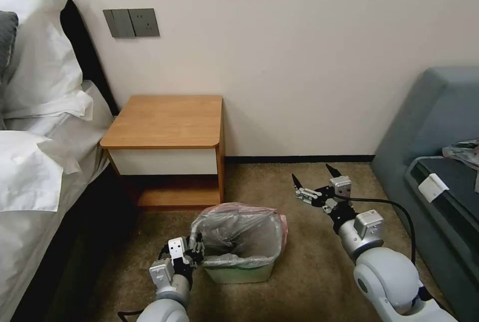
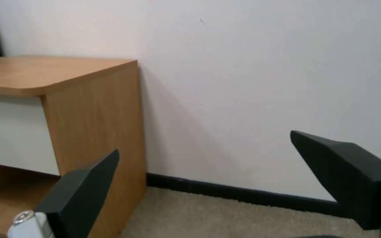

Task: Pick up the garbage bag from the table and place it over the trash can.

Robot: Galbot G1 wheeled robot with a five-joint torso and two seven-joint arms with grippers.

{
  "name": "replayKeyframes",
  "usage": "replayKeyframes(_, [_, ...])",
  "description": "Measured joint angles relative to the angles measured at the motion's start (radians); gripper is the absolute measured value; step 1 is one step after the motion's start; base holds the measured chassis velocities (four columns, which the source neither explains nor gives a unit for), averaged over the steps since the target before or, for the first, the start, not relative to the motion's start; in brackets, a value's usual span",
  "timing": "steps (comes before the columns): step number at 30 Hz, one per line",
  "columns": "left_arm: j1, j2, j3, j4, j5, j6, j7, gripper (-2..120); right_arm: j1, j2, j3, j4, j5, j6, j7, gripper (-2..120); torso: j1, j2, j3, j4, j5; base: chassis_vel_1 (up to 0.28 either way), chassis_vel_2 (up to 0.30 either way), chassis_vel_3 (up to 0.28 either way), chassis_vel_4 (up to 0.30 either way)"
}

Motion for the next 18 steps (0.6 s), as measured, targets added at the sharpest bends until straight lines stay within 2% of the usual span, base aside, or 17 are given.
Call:
replayKeyframes(3, [0.006,0.001,-0.004,-0.009,0.003,-0.014,0.007,77,-0.005,-0.001,0.003,0.003,0.003,0.0,0.0,100,0.0,0.0,0.0,-0.0001,0.0,0.0,0.0,0.0,0.0])
replayKeyframes(4, [0.007,0.001,-0.006,-0.015,0.009,-0.017,0.009,92,-0.008,-0.002,0.007,0.003,0.008,-0.001,0.0,100,0.0,0.0,0.0,0.0,0.0001,0.0,0.0,0.0,0.0])
replayKeyframes(6, [0.007,0.001,-0.007,-0.017,0.015,-0.017,0.009,97,-0.01,-0.002,0.009,0.003,0.012,-0.001,0.0,100,0.0,0.0,0.0,-0.0001,0.0004,0.0,0.0,0.0,0.0])
replayKeyframes(13, [0.01,0.011,-0.026,-0.043,0.034,-0.039,0.018,100,-0.027,0.001,0.033,0.003,0.03,0.0,0.001,100,0.0,0.0,0.0,0.0,0.0003,0.0,0.0,0.0,0.0])
replayKeyframes(14, [0.011,0.015,-0.032,-0.044,0.052,-0.071,0.024,100,-0.036,0.006,0.042,0.003,0.034,0.006,0.001,100,0.0,0.0,0.0,0.0,0.0002,0.0,0.0,0.0,0.0])
replayKeyframes(15, [0.011,0.015,-0.032,-0.044,0.052,-0.071,0.024,100,-0.036,0.006,0.042,0.003,0.034,0.006,0.001,100,0.0,0.0,0.0,0.0,0.0002,0.0,0.0,0.0,0.0])
replayKeyframes(17, [0.016,0.021,-0.054,-0.04,0.104,-0.161,0.06,100,-0.067,0.024,0.07,-0.002,0.033,0.036,-0.004,100,0.0,0.0,0.0,0.0,0.0003,0.0,0.0,0.0,0.0])
replayKeyframes(18, [0.016,0.021,-0.054,-0.04,0.104,-0.161,0.06,100,-0.067,0.024,0.07,-0.002,0.033,0.036,-0.004,100,0.0,0.0,0.0,0.0,0.0003,0.0,0.0,0.0,0.0])
